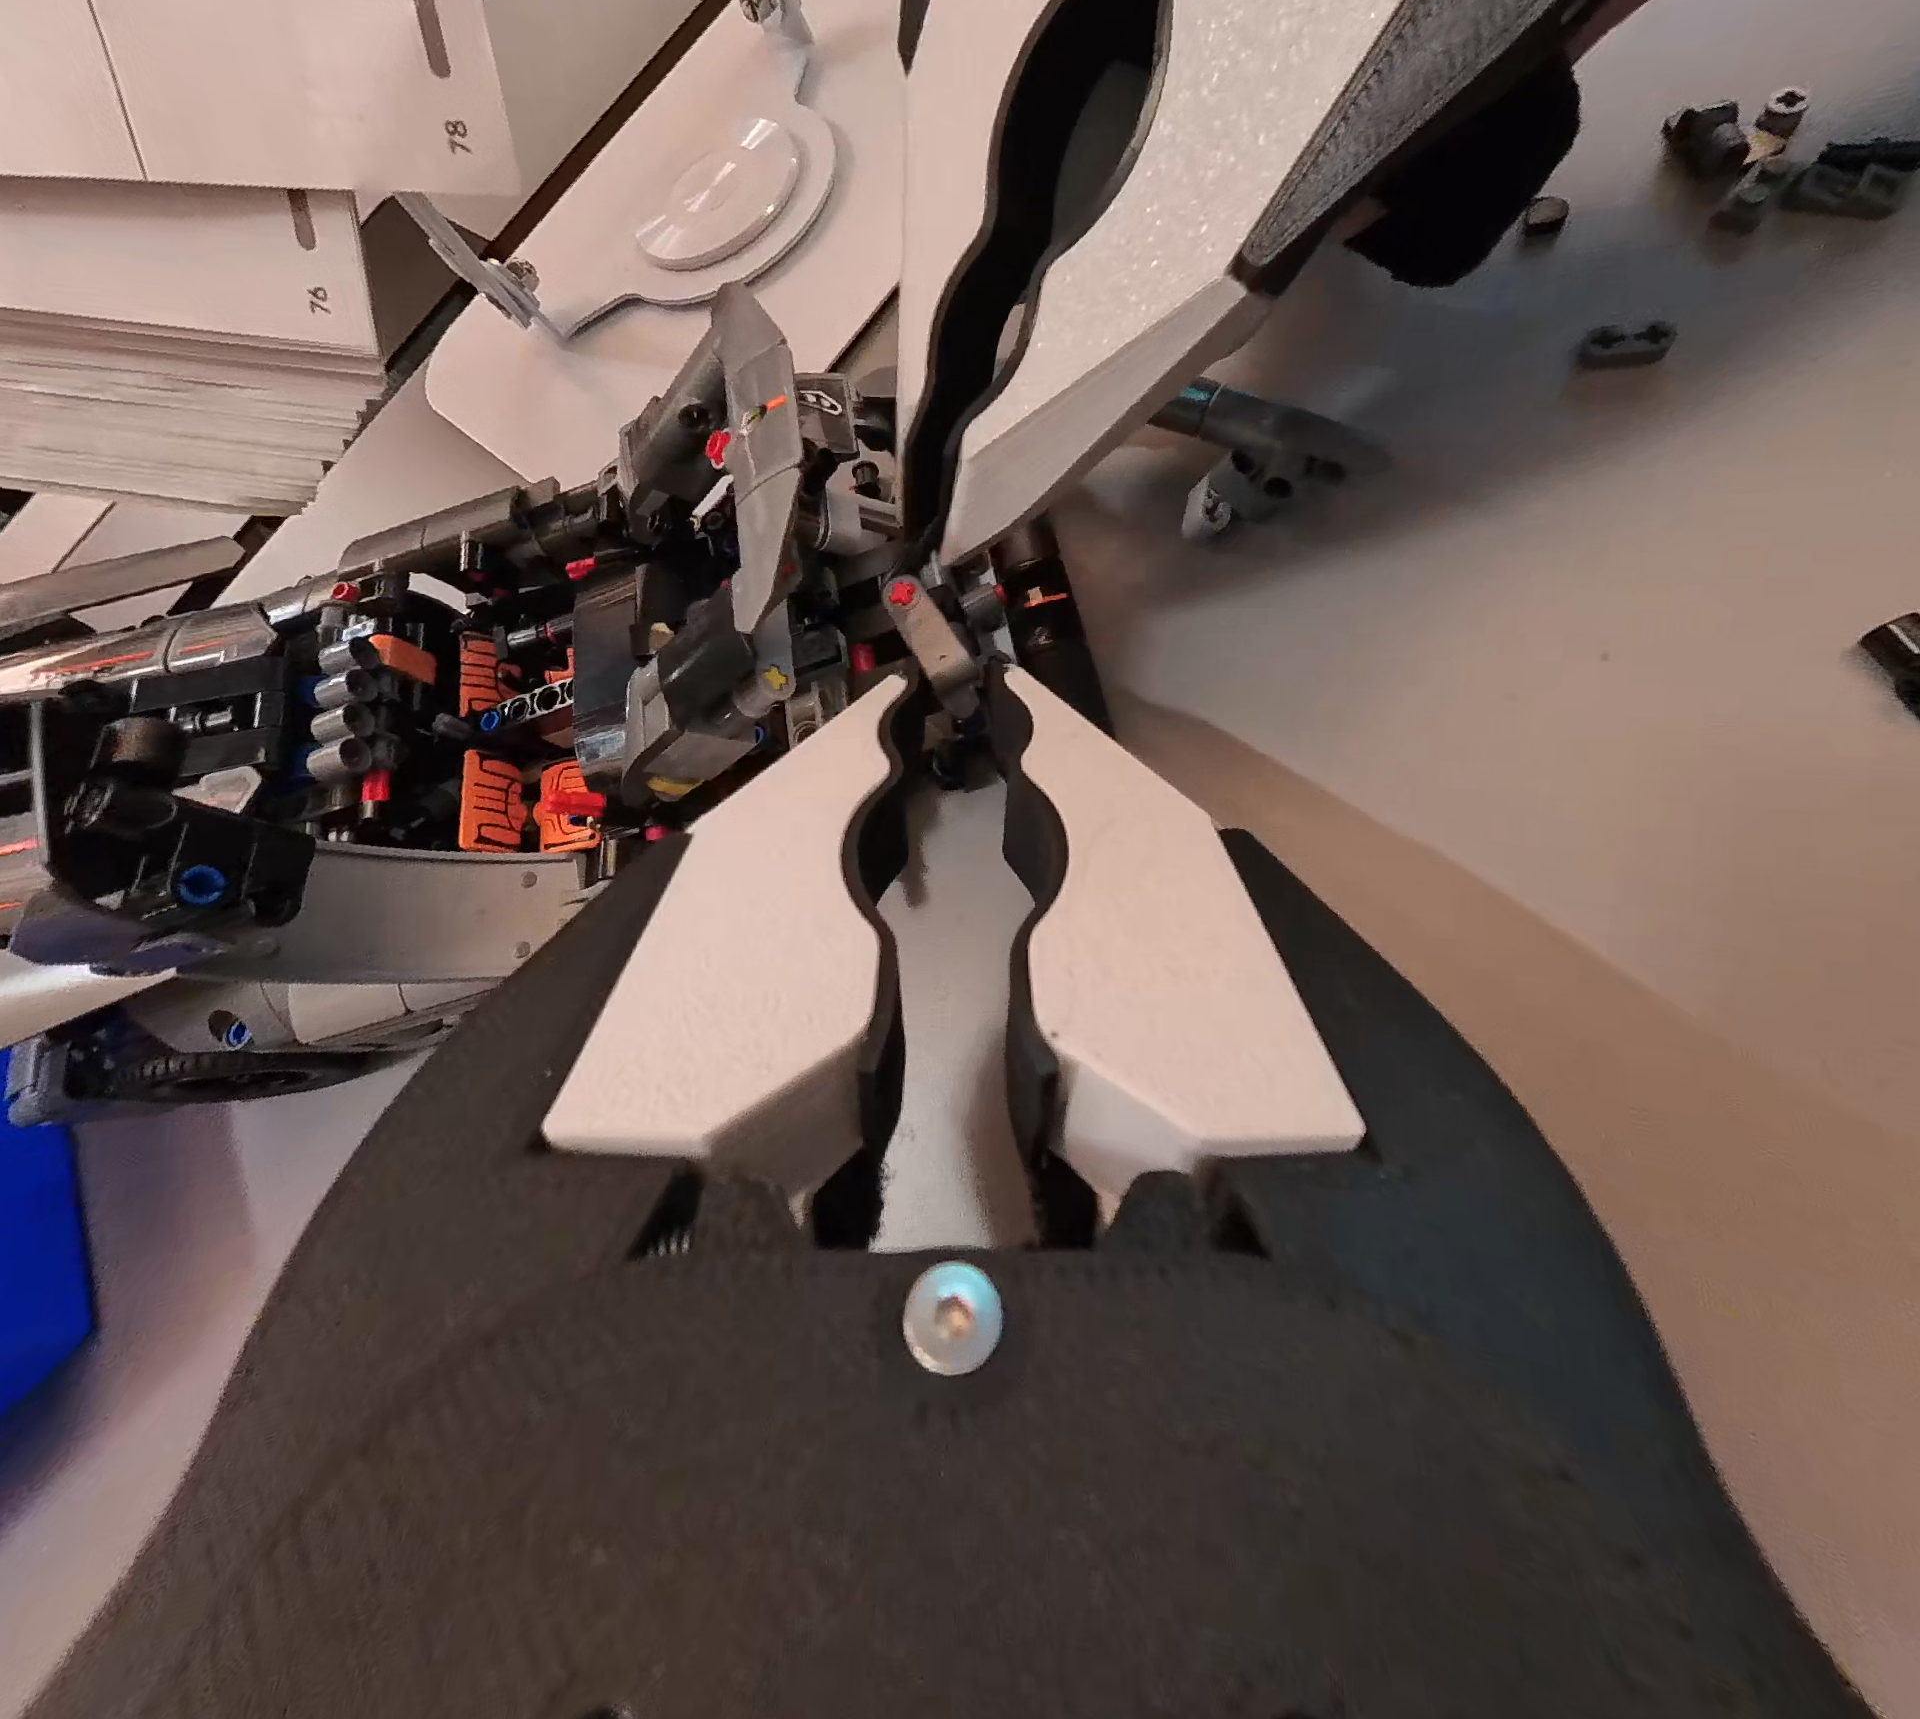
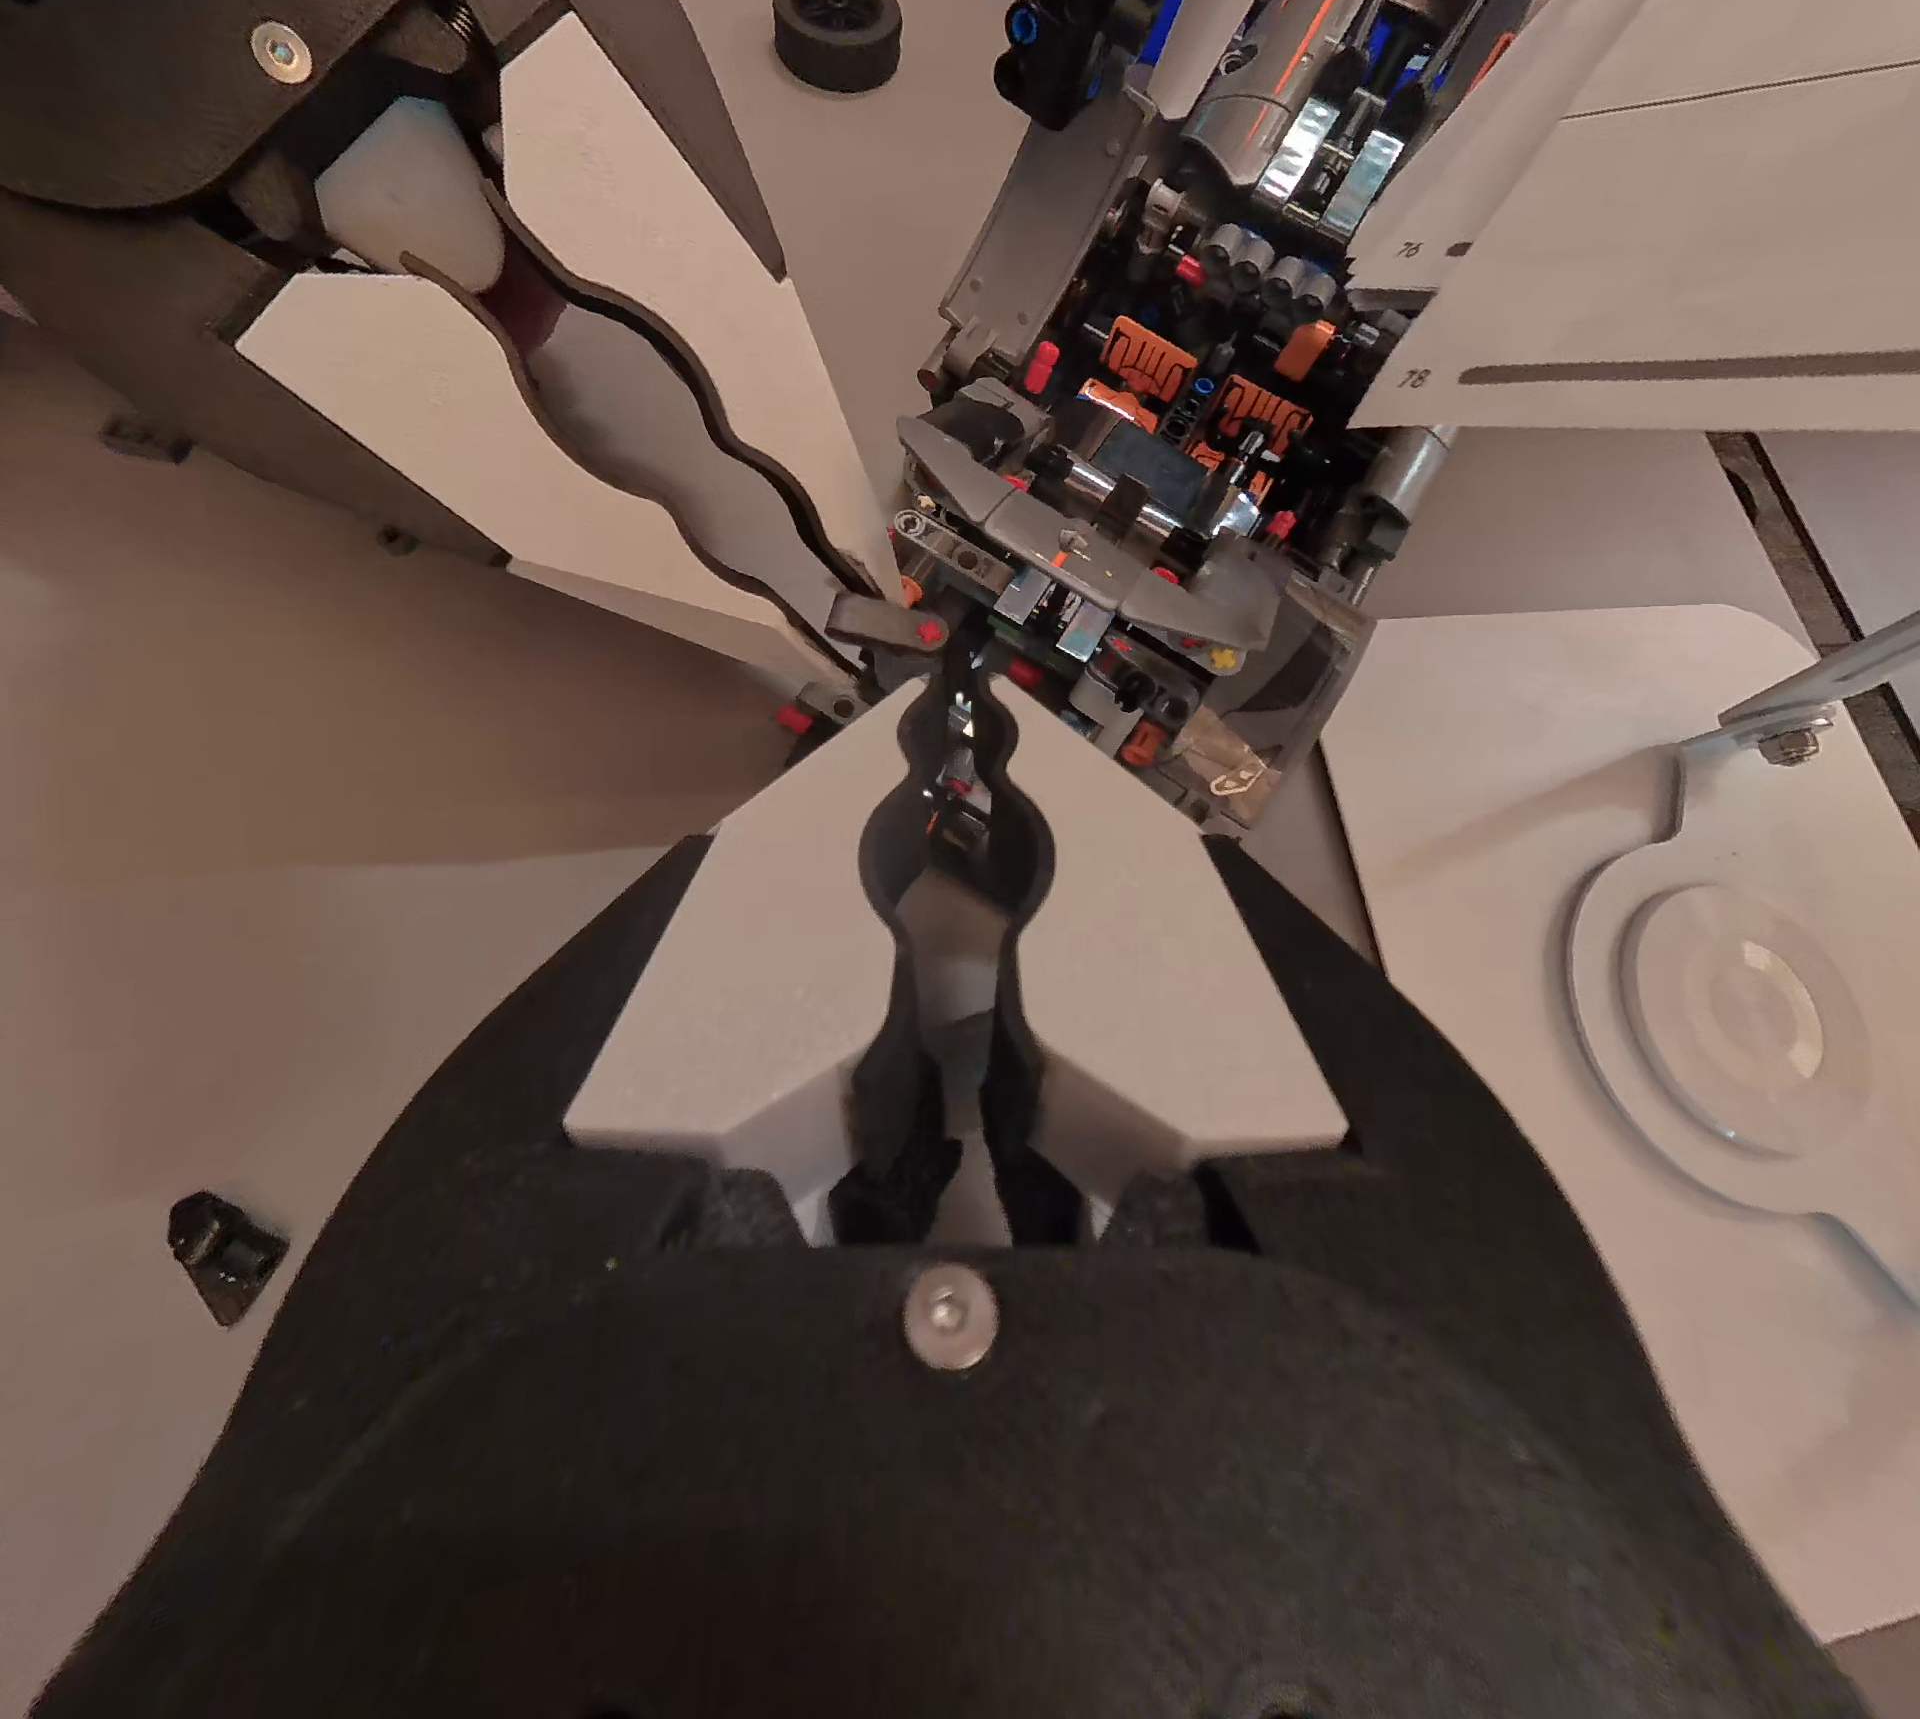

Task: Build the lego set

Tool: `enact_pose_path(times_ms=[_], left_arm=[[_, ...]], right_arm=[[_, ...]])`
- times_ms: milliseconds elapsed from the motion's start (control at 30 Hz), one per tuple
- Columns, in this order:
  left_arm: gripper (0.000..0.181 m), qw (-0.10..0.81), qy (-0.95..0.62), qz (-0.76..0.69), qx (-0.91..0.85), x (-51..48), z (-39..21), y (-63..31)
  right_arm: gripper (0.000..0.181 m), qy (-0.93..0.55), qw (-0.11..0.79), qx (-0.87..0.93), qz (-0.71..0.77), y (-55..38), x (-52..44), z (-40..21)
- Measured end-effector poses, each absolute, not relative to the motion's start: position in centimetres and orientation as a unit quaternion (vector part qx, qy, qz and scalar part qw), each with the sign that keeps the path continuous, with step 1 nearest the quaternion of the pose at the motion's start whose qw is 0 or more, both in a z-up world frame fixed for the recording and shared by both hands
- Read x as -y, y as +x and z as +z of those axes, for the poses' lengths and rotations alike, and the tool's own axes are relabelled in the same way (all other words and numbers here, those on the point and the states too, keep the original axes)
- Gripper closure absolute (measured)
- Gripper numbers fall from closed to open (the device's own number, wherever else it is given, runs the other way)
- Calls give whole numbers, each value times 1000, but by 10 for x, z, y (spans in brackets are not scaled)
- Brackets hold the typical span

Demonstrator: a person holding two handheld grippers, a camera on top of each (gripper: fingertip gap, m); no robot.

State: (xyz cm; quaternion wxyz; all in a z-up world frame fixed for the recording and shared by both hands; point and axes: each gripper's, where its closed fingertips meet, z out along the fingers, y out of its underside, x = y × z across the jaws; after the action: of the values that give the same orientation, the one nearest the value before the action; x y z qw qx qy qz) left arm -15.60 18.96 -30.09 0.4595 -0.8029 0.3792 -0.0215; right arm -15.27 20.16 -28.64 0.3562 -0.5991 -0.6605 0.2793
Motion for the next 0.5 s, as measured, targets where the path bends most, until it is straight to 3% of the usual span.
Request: enact_pose_path(times_ms=[500], left_arm=[[171, 449, -804, -48, -386, -183, -301, -153]], right_arm=[[180, -593, 367, 669, 256, -158, -200, -288]])
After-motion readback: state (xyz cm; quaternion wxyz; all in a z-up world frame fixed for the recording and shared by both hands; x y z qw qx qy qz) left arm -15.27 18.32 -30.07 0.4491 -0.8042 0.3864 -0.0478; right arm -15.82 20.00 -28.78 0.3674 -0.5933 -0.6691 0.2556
